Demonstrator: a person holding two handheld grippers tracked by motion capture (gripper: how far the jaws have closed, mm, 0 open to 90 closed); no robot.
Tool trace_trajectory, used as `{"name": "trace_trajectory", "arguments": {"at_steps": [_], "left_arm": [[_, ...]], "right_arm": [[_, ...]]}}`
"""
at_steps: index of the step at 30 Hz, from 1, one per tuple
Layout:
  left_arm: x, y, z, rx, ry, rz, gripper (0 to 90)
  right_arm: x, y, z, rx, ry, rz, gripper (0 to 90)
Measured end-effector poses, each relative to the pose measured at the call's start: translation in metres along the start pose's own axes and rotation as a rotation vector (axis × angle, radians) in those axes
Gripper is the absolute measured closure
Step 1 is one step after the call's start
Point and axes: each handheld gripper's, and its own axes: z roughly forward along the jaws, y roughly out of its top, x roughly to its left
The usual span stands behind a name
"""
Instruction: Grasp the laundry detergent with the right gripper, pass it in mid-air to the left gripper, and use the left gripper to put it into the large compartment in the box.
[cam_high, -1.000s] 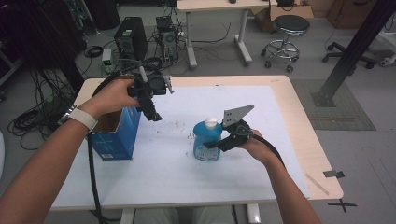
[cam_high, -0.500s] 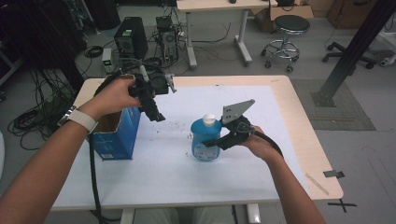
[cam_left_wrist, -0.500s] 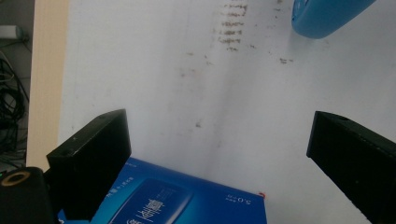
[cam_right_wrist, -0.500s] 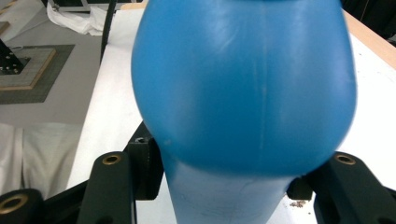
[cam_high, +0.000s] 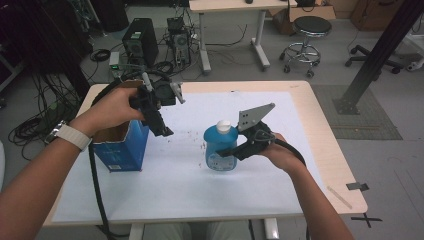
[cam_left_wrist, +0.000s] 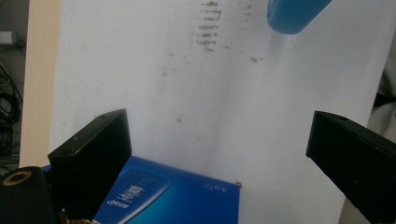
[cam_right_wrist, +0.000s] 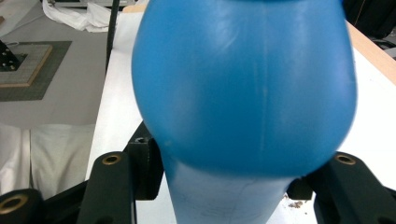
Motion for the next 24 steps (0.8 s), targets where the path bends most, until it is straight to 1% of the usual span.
{"name": "trace_trajectory", "arguments": {"at_steps": [4, 9, 13, 15, 17, 20, 24], "left_arm": [[-0.007, 0.002, -0.007, -0.007, -0.002, 0.003, 7.2], [-0.015, 0.004, -0.015, -0.016, -0.008, 0.009, 7.2], [-0.022, 0.005, -0.020, -0.022, -0.020, 0.009, 7.3], [-0.025, 0.006, -0.021, -0.027, -0.025, 0.006, 7.3], [-0.027, 0.006, -0.020, -0.021, -0.033, 0.004, 7.4], [-0.031, 0.008, -0.019, -0.007, -0.033, 0.011, 7.4], [-0.035, 0.010, -0.021, -0.011, -0.036, 0.015, 7.4]], "right_arm": [[0.006, 0.002, 0.002, -0.007, 0.002, -0.005, 43.8], [0.013, 0.008, 0.004, 0.009, 0.009, -0.014, 43.8], [0.016, 0.010, 0.005, 0.007, 0.008, -0.014, 43.8], [0.018, 0.012, 0.005, 0.005, 0.007, -0.014, 43.8], [0.019, 0.013, 0.006, 0.004, 0.007, -0.015, 43.8], [0.021, 0.014, 0.008, 0.006, 0.008, -0.016, 43.8], [0.025, 0.016, 0.009, 0.007, 0.014, -0.024, 43.8]]}}
